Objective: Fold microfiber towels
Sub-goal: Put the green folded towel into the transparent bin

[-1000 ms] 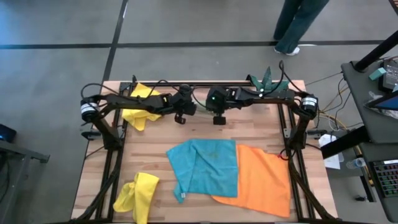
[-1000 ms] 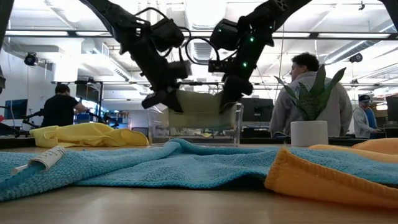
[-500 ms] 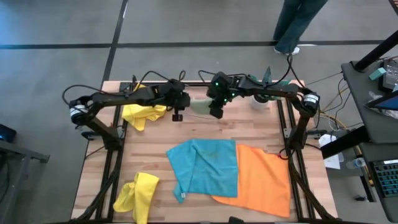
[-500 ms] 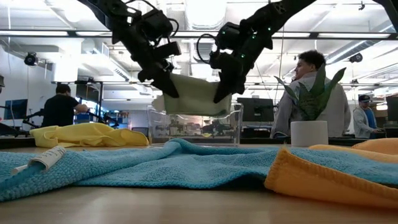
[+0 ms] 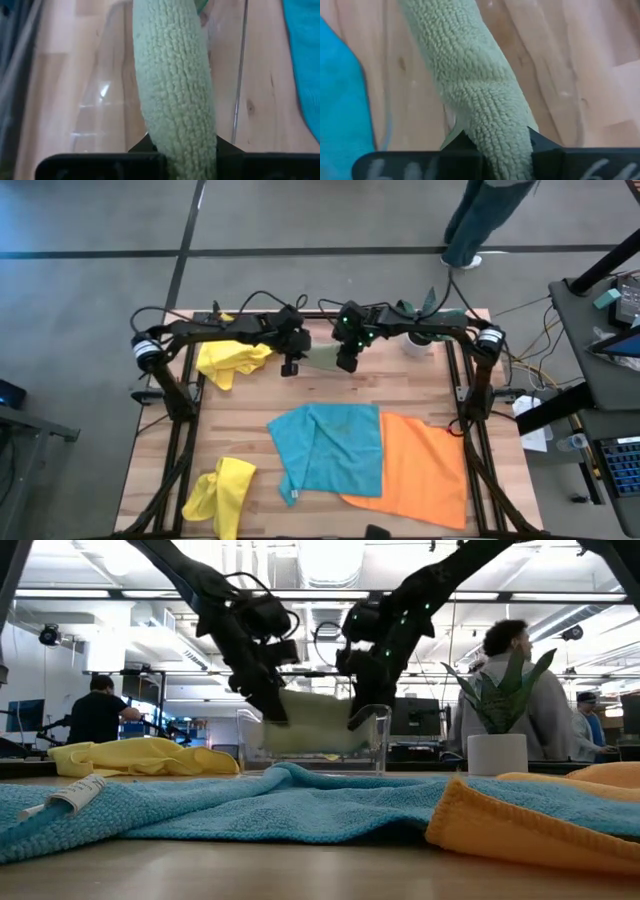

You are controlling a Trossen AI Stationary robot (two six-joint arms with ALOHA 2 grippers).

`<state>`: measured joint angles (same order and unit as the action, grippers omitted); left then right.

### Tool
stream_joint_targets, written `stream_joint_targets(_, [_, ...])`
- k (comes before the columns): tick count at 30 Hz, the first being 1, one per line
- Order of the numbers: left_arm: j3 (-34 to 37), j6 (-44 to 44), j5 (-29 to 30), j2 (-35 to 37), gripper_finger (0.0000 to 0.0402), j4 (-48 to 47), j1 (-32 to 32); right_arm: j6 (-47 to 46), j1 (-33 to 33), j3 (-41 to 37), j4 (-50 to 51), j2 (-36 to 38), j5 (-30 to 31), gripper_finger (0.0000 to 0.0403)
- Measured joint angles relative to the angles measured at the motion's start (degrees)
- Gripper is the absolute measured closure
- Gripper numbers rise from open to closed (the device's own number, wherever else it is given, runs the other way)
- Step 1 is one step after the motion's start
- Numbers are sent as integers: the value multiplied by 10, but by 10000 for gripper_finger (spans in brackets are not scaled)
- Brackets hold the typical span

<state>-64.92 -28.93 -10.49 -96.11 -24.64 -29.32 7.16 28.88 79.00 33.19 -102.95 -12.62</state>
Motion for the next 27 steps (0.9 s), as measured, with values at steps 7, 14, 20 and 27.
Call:
stream_joint_targets(7, [-29,4,-6,-52,397,-40,-1,16,0,2,-3,-37,15,385])
stream_joint_targets(14, [-43,8,-14,-93,397,-44,-4,11,-1,1,-1,-32,32,385])
stream_joint_targets(20, [-51,19,-8,-94,397,-45,-6,11,-1,1,0,-37,36,382])
stream_joint_targets(27, [-68,21,1,-94,397,-65,-6,24,-5,3,11,-35,60,320])
